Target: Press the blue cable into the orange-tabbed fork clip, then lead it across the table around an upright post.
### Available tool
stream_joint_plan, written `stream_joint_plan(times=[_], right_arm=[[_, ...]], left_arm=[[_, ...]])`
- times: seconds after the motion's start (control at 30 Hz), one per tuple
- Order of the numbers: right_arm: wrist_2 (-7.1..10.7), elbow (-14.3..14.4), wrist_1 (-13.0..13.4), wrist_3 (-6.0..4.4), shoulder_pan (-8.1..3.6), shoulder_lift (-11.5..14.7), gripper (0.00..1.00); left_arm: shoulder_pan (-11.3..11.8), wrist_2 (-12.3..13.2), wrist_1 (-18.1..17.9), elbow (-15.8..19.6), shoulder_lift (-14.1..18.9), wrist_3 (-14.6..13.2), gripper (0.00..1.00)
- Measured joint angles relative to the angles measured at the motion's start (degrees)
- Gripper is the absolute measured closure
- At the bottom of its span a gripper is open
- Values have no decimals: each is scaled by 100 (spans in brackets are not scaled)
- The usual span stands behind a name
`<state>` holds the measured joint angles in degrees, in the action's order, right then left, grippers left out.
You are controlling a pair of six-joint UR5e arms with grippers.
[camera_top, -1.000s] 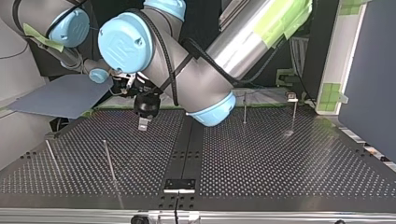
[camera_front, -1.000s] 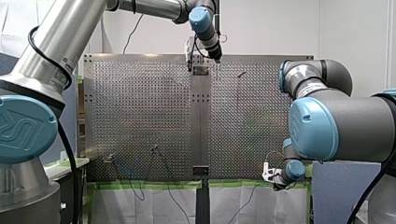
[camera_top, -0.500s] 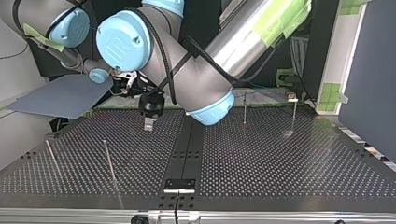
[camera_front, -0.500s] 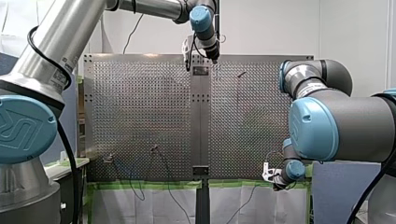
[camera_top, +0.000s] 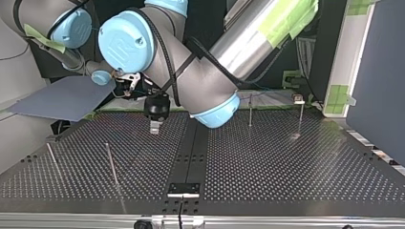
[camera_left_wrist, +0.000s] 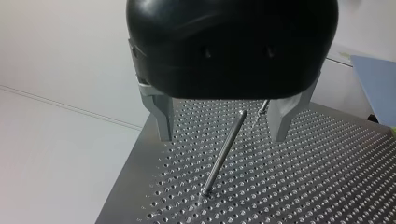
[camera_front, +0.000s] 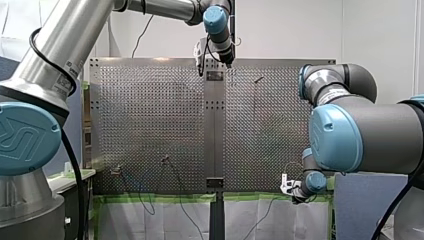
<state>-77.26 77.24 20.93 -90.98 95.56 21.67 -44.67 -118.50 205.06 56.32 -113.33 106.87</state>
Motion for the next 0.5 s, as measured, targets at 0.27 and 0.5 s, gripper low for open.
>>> stream_joint_plan(times=[0.27,0.5], right_arm=[[4,-10,0,0,22,0,100],[-3,-11,0,0,36,0,100]], left_arm=[[-1,11,0,0,1,8,0],[-3,11,1,2,1,-78,0]])
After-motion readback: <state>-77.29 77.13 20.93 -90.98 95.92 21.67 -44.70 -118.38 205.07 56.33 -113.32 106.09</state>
